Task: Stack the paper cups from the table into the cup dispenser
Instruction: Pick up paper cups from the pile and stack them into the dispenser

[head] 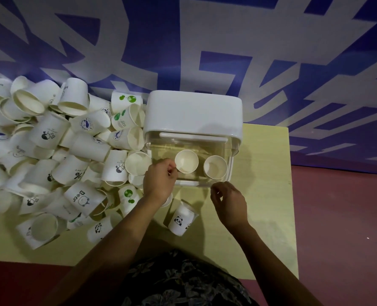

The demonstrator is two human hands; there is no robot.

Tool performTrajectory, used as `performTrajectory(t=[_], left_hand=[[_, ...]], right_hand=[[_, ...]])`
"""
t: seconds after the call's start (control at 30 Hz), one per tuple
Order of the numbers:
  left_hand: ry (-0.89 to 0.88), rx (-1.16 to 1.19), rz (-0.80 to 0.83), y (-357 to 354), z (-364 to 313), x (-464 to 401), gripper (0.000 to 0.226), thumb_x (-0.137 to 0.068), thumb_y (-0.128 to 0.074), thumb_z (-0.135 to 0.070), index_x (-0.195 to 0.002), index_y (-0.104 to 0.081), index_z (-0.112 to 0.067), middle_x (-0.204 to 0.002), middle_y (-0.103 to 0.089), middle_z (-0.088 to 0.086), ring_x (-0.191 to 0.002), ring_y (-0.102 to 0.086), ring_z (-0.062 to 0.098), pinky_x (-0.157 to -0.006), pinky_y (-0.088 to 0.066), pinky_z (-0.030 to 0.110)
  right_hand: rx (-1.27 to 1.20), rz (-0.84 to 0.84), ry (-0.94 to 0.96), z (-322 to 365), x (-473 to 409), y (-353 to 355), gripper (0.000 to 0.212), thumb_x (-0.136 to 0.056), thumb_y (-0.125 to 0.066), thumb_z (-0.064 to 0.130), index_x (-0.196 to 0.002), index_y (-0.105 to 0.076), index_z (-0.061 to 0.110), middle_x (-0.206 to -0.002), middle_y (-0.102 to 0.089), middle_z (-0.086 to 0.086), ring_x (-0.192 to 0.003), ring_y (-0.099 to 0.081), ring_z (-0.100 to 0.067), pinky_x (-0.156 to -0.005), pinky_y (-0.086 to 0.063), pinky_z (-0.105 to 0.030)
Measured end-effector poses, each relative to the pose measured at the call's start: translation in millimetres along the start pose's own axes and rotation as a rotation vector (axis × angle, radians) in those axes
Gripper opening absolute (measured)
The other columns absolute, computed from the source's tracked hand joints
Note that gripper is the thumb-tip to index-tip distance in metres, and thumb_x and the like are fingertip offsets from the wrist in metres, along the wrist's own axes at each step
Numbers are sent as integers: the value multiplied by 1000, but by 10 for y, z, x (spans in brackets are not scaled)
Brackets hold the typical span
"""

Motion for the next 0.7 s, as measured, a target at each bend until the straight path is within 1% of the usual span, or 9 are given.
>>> performTrajectory(t=[0.07, 0.13, 0.23, 0.33, 0.4, 0.47, 0.57, 0.63, 0.7], left_hand=[[-71, -149, 14, 60, 92, 87, 15, -86, -63, -17, -101, -67, -19, -94, -67, -2, -83, -63, 19, -66, -50, 29], [-123, -303, 71, 72, 231, 185, 28, -86, -63, -23, -114, -63, -21, -109, -62, -1, -97, -60, 19, -71, -51, 32], [-133, -478, 186, 24, 399, 315, 47, -85, -63, -30, -130, -51, -22, -127, -49, 2, -114, -48, 22, -79, -53, 36], [-127, -510, 230, -39, 454, 370, 56, -83, -65, -29, -134, -45, -21, -135, -35, 5, -115, -46, 25, -79, -53, 37], [-126, -516, 226, -64, 430, 389, 60, -82, -67, -29, -135, -41, -20, -137, -30, 7, -115, -44, 28, -77, -54, 38], [-138, -564, 198, -73, 405, 426, 59, -83, -67, -32, -131, -38, -18, -134, -30, 9, -113, -44, 28, -74, -53, 37], [-130, -616, 251, -104, 448, 490, 57, -86, -64, -34, -132, -36, -15, -135, -34, 11, -117, -43, 29, -79, -53, 36], [-116, -595, 281, -105, 509, 510, 56, -88, -62, -33, -134, -37, -15, -135, -38, 11, -120, -44, 29, -82, -53, 36], [-121, -540, 278, -70, 542, 513, 54, -85, -63, -33, -131, -41, -14, -131, -42, 11, -117, -47, 29, -81, -53, 36]], right_hand=[[-4, 173, -25, -48, 37, -144, 7, -89, -62, 24, -86, -66, 19, -85, -64, 2, -75, -62, -20, -60, -49, -33], [-19, 331, -73, -66, 99, -293, 15, -89, -63, 31, -98, -68, 20, -96, -65, 2, -86, -62, -19, -68, -48, -32], [-41, 414, -102, -8, 203, -492, 25, -86, -66, 42, -99, -67, 20, -100, -63, 2, -92, -59, -19, -71, -46, -31], [-96, 483, -141, 95, 300, -643, 26, -84, -67, 43, -94, -68, 20, -97, -63, 2, -91, -58, -19, -73, -48, -34], [-103, 504, -118, 148, 358, -739, 14, -85, -65, 34, -92, -70, 23, -93, -61, 3, -90, -59, -21, -69, -43, -31], [-112, 480, -124, 192, 401, -782, 10, -86, -64, 27, -90, -72, 21, -90, -59, 3, -88, -59, -23, -65, -36, -28], [-127, 405, -164, 211, 448, -788, 16, -87, -67, 26, -95, -72, 14, -95, -65, -5, -88, -60, -27, -66, -37, -29], [-116, 374, -166, 233, 479, -772, 20, -89, -67, 26, -100, -72, 10, -100, -68, -9, -90, -61, -29, -70, -40, -30], [-114, 347, -201, 234, 497, -748, 21, -91, -65, 27, -103, -72, 11, -103, -68, -9, -93, -62, -29, -73, -42, -30]])
Point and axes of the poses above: each hand's wrist, its own x-axis away from the middle knuckle, its own y-axis out of the back of the hand, z = x × y, the point moved 3 cm from there along -x, towards the middle knuckle
